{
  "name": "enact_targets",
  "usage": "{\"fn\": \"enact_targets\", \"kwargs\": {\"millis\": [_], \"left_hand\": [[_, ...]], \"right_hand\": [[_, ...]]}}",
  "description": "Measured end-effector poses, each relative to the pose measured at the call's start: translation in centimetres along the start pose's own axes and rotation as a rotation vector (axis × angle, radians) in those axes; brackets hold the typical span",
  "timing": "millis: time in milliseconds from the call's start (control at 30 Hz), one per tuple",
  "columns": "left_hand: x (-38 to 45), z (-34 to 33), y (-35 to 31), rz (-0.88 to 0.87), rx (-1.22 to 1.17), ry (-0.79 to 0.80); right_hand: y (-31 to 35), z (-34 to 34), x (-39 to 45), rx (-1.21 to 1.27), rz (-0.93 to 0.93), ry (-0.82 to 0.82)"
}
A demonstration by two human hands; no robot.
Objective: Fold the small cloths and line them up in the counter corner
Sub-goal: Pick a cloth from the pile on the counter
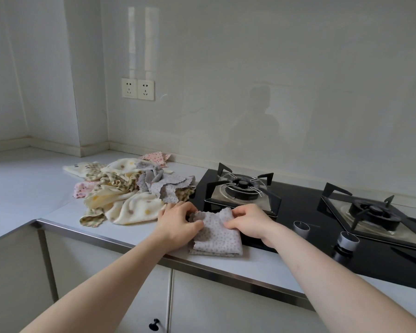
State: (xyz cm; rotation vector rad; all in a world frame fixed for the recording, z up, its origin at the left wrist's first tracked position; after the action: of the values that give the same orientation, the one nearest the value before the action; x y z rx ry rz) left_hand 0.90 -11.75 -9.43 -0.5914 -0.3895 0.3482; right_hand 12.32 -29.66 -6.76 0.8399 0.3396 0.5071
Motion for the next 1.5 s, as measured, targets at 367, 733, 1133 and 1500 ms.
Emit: {"fn": "enact_targets", "kwargs": {"millis": [367,733,1133,1500], "left_hand": [[-0.6,1.4,0.4,-0.109,-0.423,-0.333],[-0.7,1.2,0.1,-0.052,-0.328,-0.235],[-0.5,0.9,0.1,0.041,-0.358,-0.139],[-0.2,0.4,0.5,0.023,-0.126,-0.185]], "right_hand": [[-1.4,-0.9,-0.5,0.409,0.190,-0.154],[-2.1,-2.5,-1.8,0.093,0.410,-0.407],[-1.7,-2.6,-2.5,-0.071,0.409,-0.418],[-1.5,-2.9,-2.3,-0.267,0.399,-0.427]]}}
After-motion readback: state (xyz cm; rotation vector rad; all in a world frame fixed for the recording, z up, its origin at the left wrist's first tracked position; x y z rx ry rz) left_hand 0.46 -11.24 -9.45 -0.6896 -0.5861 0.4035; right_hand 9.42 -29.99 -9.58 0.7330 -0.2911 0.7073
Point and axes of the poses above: each hand's wrist, its own x-axis towards the middle knuckle, its own z-axis out of the back of the hand, y = z × x, the point moved 3 cm from there along x, towards the middle knuckle, and after that the axes turned 1 degree about -z, right-handed, at the moved point
